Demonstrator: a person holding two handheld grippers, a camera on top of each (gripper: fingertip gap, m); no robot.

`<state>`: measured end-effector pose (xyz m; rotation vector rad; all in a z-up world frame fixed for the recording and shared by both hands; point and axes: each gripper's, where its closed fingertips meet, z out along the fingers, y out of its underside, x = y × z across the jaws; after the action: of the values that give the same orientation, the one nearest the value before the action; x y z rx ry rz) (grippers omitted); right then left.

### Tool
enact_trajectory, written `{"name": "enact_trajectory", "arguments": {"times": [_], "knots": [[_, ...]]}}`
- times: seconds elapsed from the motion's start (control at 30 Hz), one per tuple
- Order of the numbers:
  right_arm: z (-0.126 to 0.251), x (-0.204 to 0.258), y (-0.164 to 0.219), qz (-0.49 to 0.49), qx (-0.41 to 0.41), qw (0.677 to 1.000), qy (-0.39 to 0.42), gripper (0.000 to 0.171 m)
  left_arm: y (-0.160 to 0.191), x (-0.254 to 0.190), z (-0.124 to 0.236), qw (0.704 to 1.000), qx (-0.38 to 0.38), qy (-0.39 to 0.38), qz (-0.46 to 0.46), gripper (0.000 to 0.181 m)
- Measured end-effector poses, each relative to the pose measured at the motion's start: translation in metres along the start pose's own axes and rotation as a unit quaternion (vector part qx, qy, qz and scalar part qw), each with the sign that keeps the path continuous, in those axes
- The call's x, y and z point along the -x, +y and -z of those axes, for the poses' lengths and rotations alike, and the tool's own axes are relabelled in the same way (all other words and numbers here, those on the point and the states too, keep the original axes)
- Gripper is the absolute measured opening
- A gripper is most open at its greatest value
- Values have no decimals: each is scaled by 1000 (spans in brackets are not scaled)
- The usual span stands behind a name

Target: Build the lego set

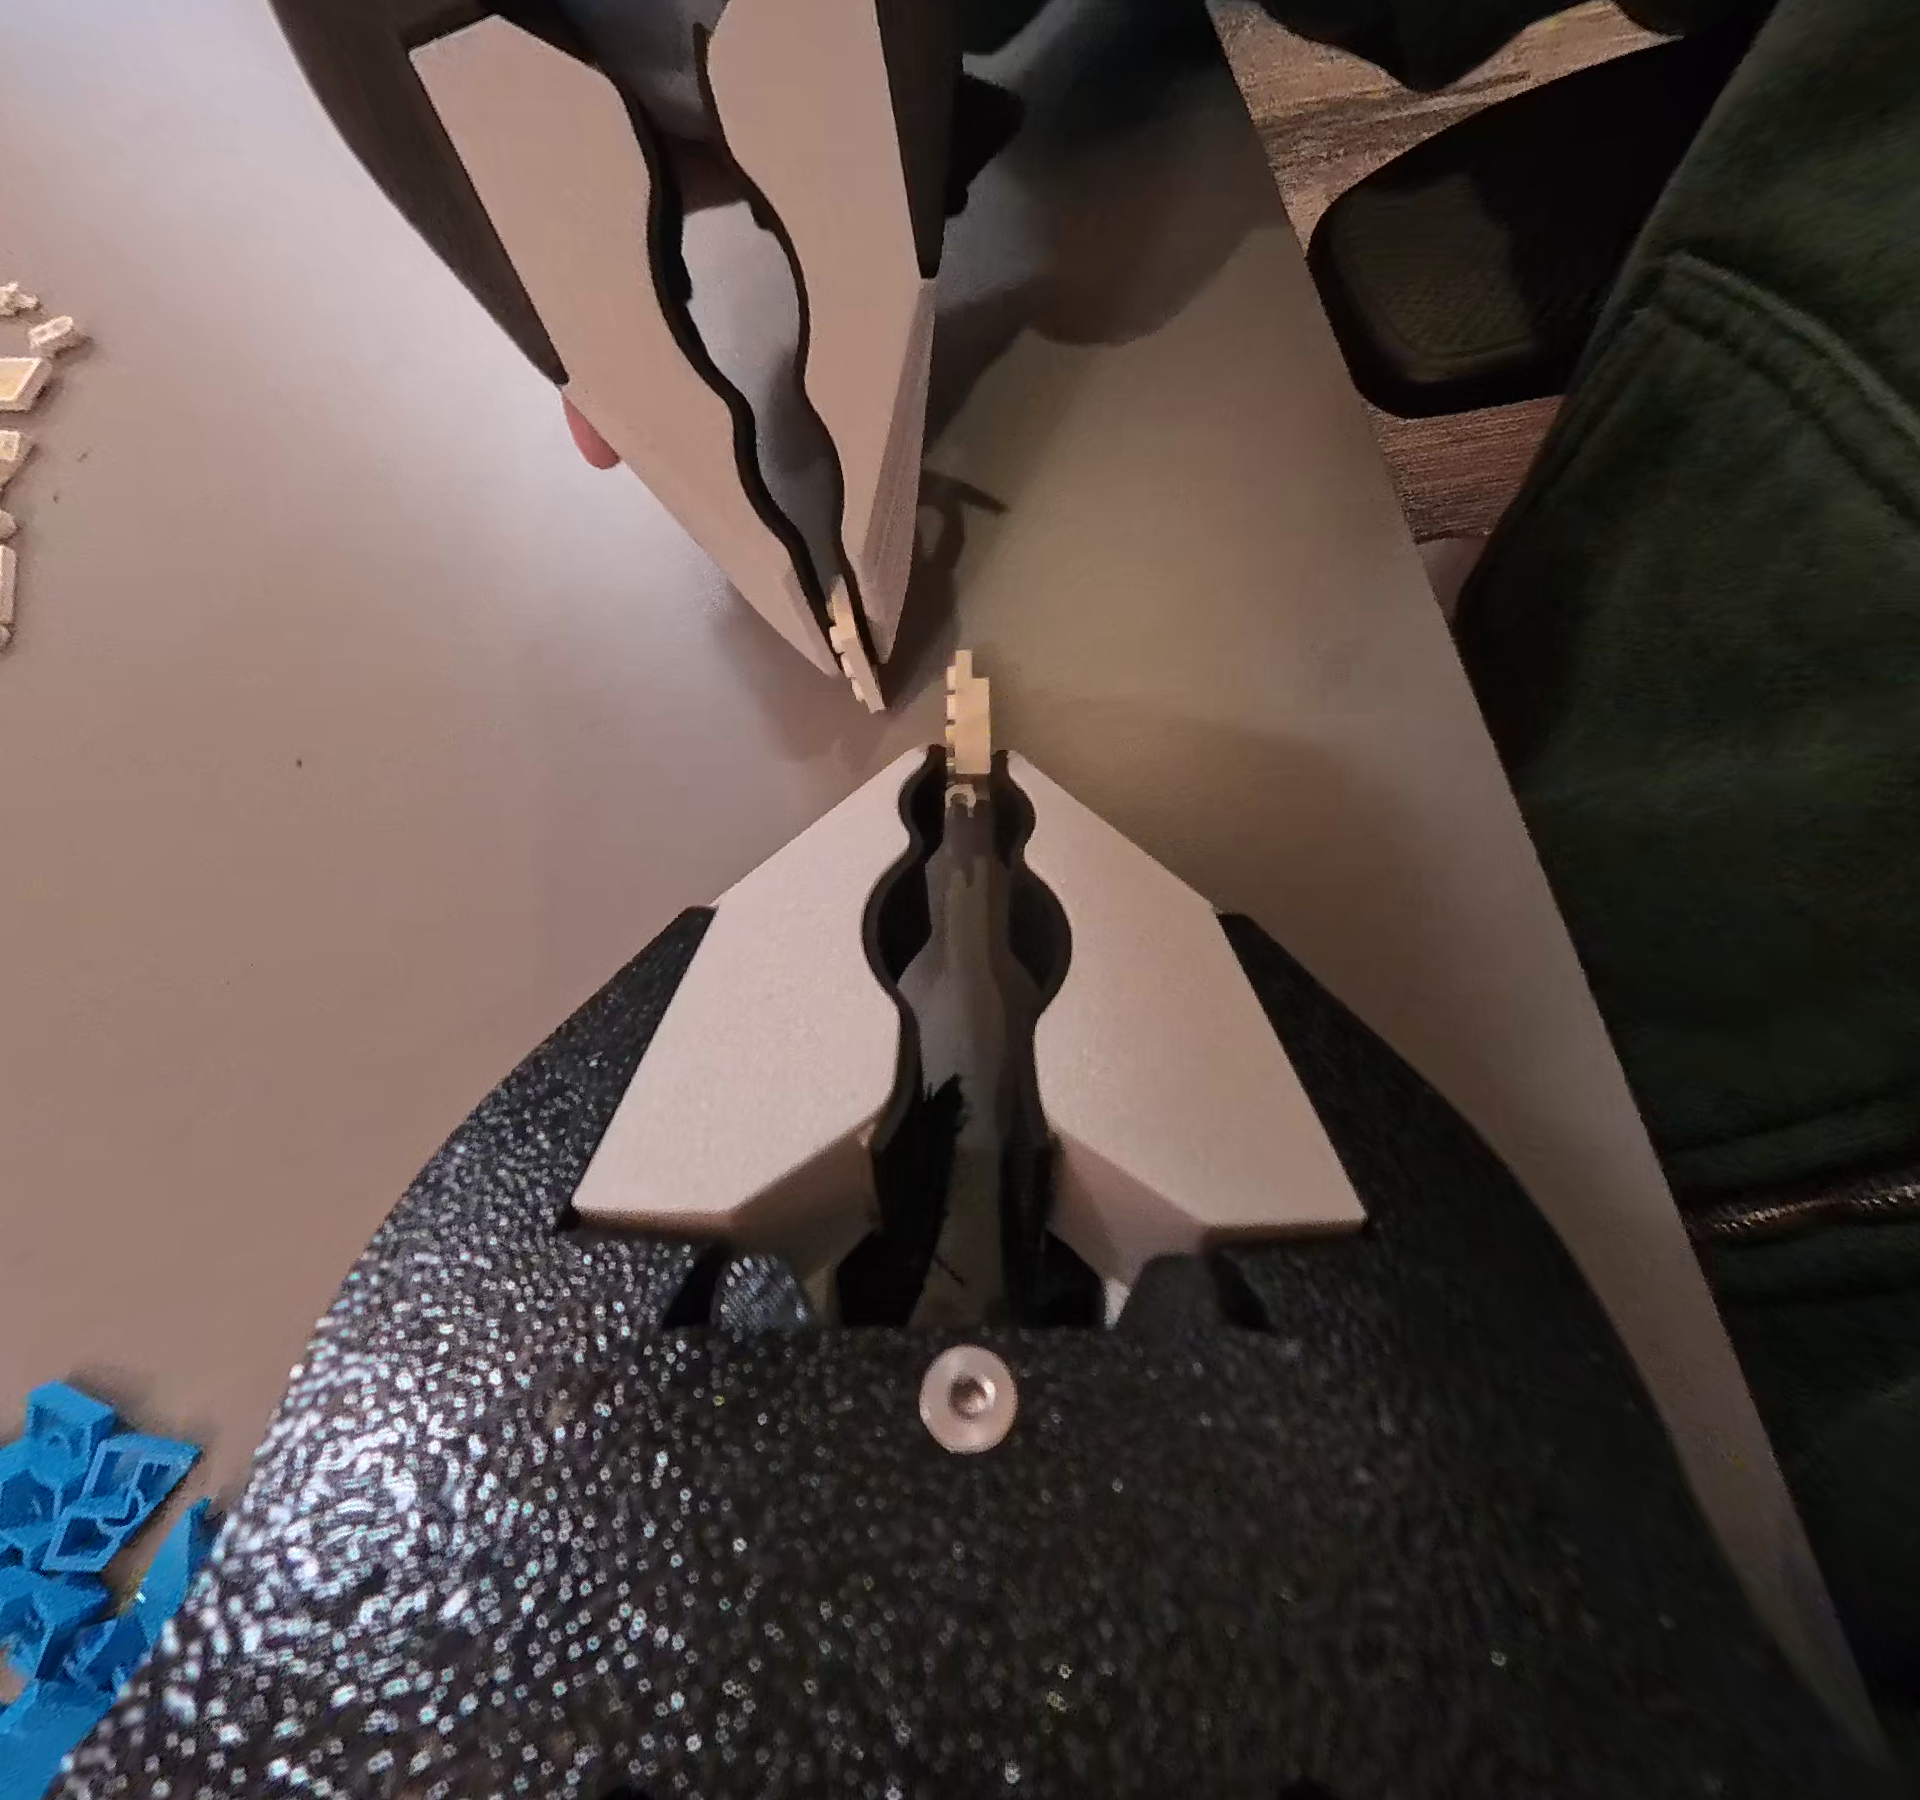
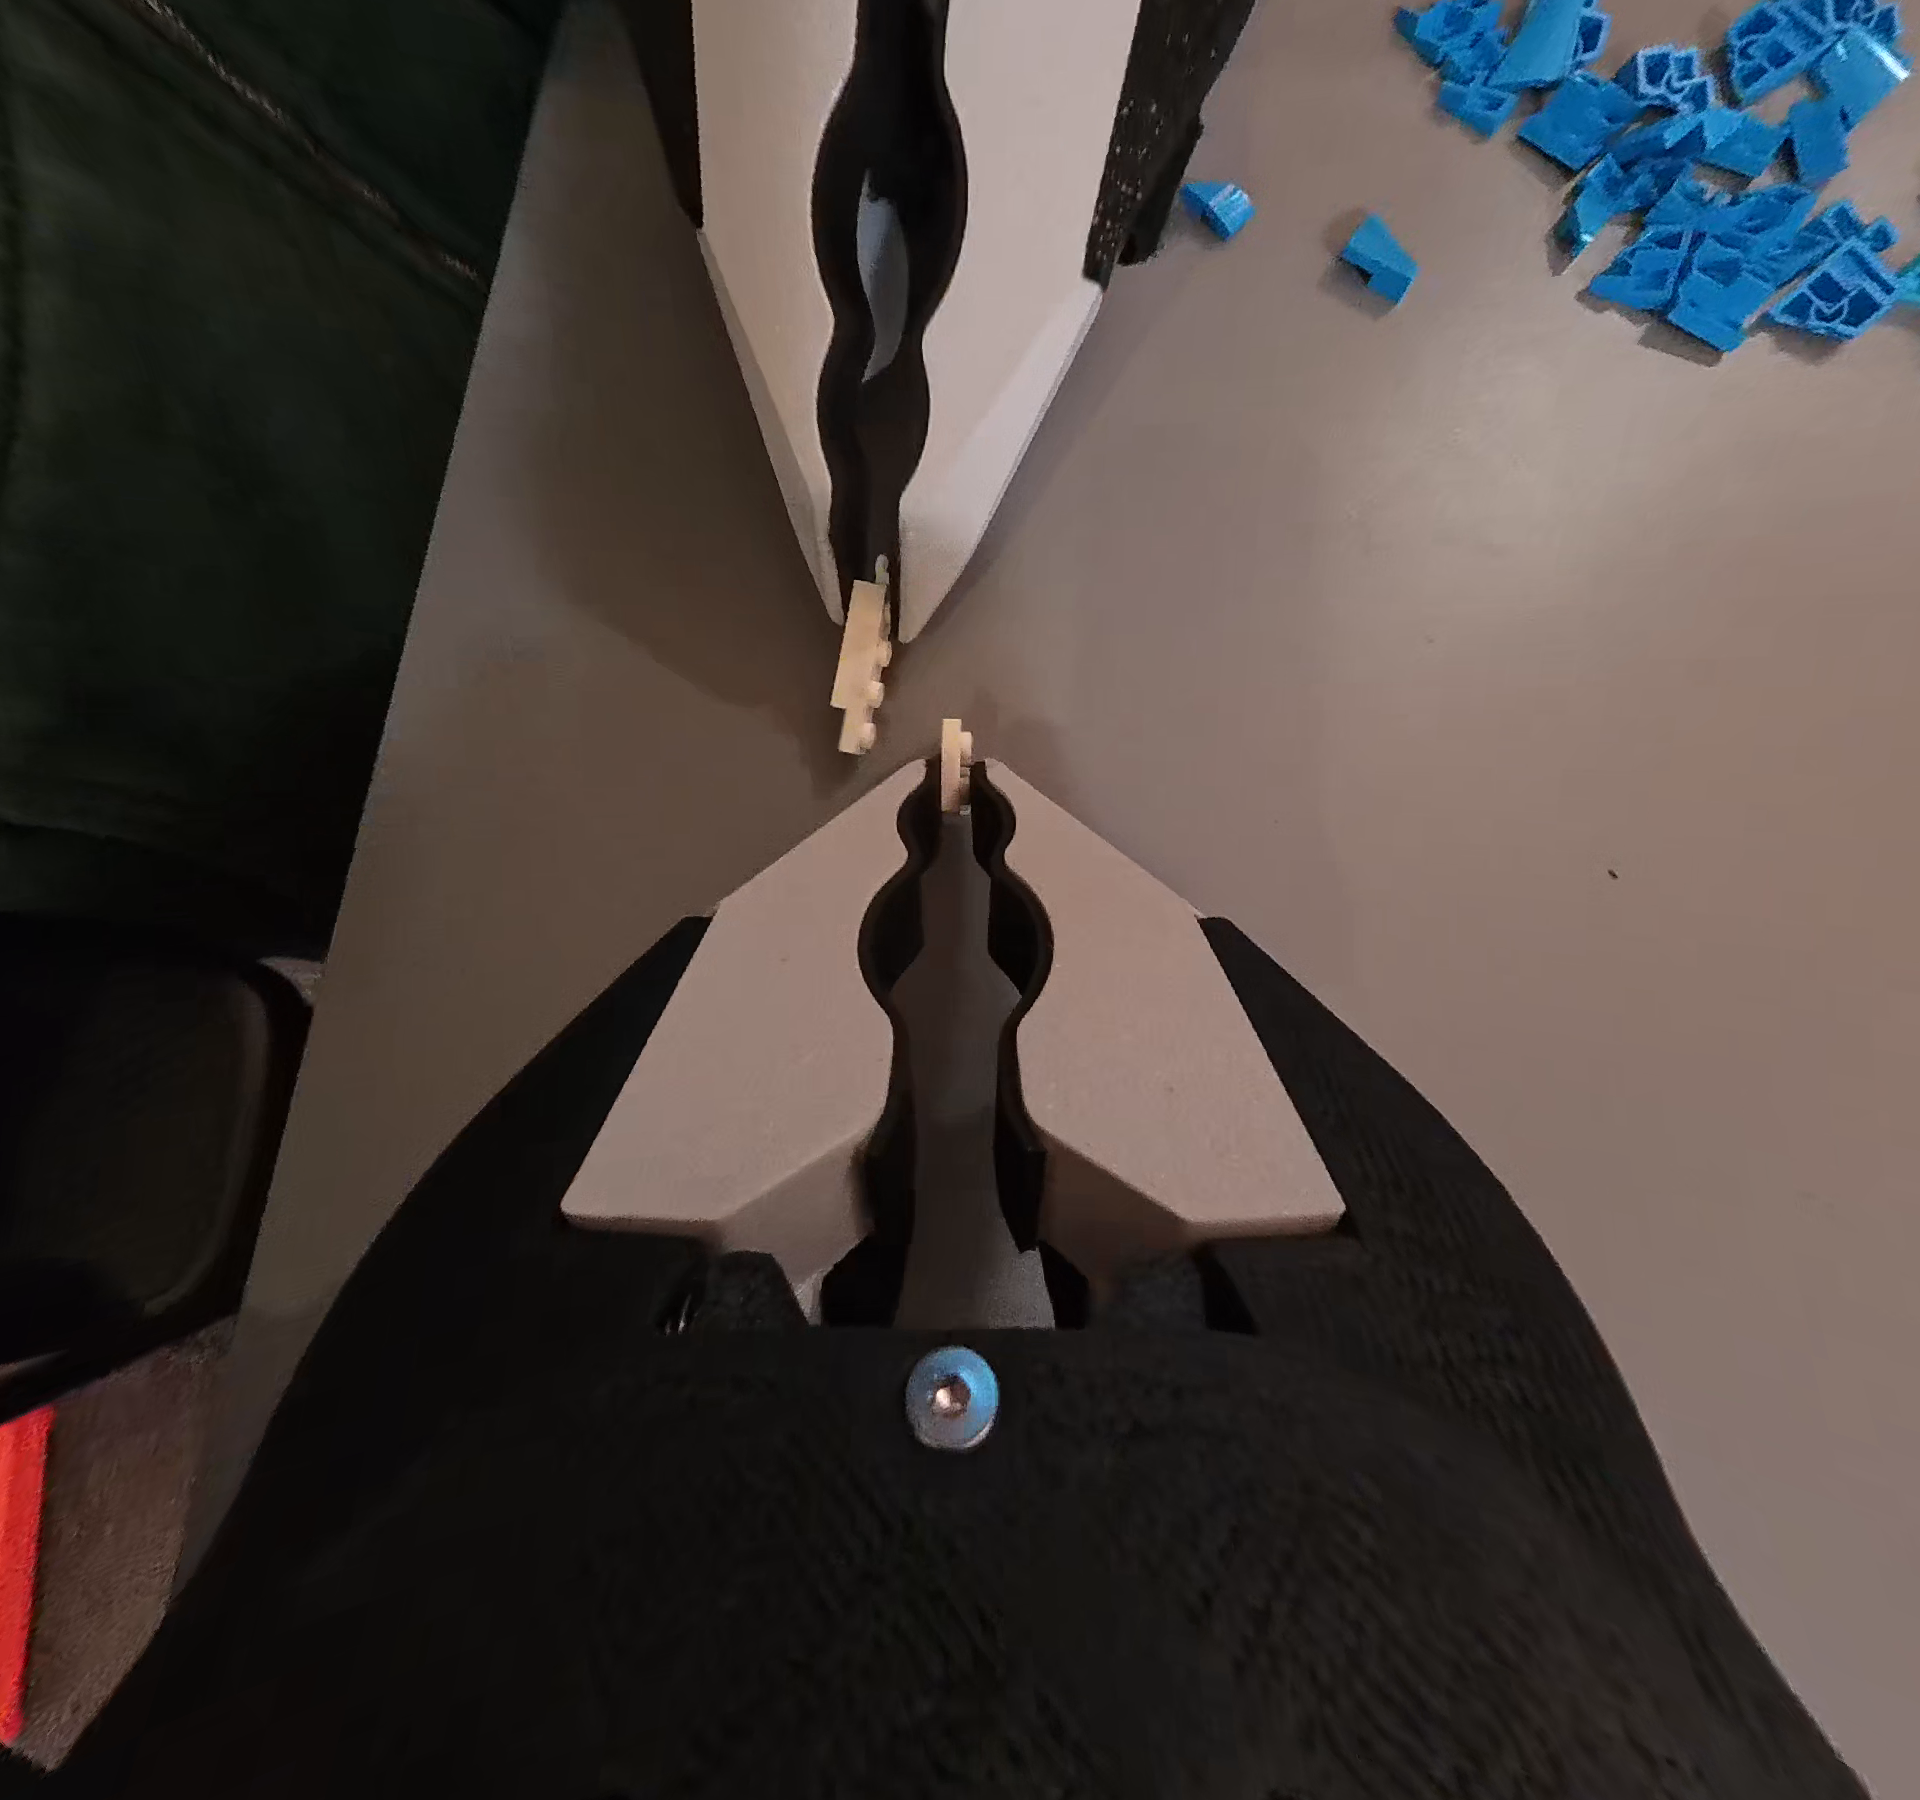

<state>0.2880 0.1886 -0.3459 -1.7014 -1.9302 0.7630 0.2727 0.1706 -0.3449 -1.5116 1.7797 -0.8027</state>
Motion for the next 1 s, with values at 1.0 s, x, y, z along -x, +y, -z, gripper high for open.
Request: {"name": "enact_trajectory", "arguments": {"times": [1.0], "knots": [[7,14,-7,-40,-118,990,-65,25,-1,9,-5,1000,-5,-21,13,5]]}}
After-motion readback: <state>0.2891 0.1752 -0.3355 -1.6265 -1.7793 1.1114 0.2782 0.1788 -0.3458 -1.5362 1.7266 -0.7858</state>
